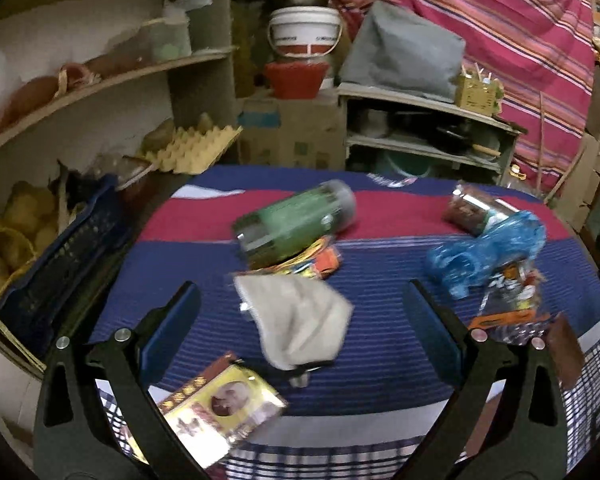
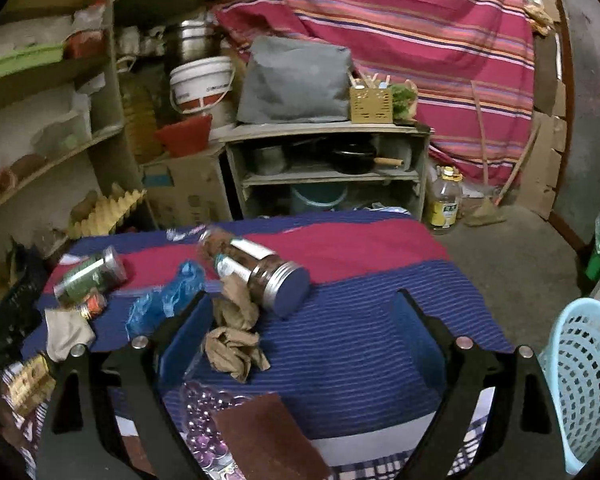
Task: Collect trash
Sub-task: 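Return to the table and grasp the beige cloth with the left gripper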
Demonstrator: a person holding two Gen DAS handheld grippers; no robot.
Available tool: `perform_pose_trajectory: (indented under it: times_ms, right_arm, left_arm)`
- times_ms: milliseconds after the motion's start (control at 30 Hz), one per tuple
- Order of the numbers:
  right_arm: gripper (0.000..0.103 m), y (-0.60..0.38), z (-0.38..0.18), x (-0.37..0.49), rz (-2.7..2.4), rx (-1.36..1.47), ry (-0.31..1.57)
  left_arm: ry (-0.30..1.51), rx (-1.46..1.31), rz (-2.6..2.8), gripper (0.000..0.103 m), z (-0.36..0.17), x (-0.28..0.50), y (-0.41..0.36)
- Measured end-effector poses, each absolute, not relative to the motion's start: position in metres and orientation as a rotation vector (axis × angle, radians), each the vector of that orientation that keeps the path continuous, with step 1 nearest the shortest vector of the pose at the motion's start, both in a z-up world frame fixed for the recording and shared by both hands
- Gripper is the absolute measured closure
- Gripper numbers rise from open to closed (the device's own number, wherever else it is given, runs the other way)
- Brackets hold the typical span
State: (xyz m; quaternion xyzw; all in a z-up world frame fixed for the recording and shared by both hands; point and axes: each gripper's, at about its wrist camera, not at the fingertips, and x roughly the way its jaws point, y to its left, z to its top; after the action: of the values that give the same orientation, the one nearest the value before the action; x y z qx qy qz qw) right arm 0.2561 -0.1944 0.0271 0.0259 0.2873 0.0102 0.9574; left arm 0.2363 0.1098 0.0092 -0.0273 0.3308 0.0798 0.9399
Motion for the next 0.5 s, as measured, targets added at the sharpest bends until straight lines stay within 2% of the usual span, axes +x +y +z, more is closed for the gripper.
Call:
perform_pose_trajectory:
  times_ms: [200, 333, 433, 500]
  right_arm:
    - [0.014, -0.188, 0.002, 0.258, -0.017, -0.038, 0.636]
    - [0.007, -0.193, 0.001, 0.256, -0.041, -0.030, 0.630]
    - [0.005, -0.195, 0.005, 0.256, -0.062, -0.029, 0.622]
    - [0.005, -0.196, 0.006, 0.255, -0.060, -0.016, 0.621]
  left_arm:
    - [0.763, -0.151, 0.163, 0.006, -0.019, 0.251, 0.138]
    - [0.804, -0.192, 0.157, 0.007, -0.034, 0.260, 0.143]
    - [0.823, -0.188, 0.150, 0.015, -0.042, 0.267, 0.141]
    - [0.840, -0.202, 0.128, 0.024, -0.046, 0.271, 0.139]
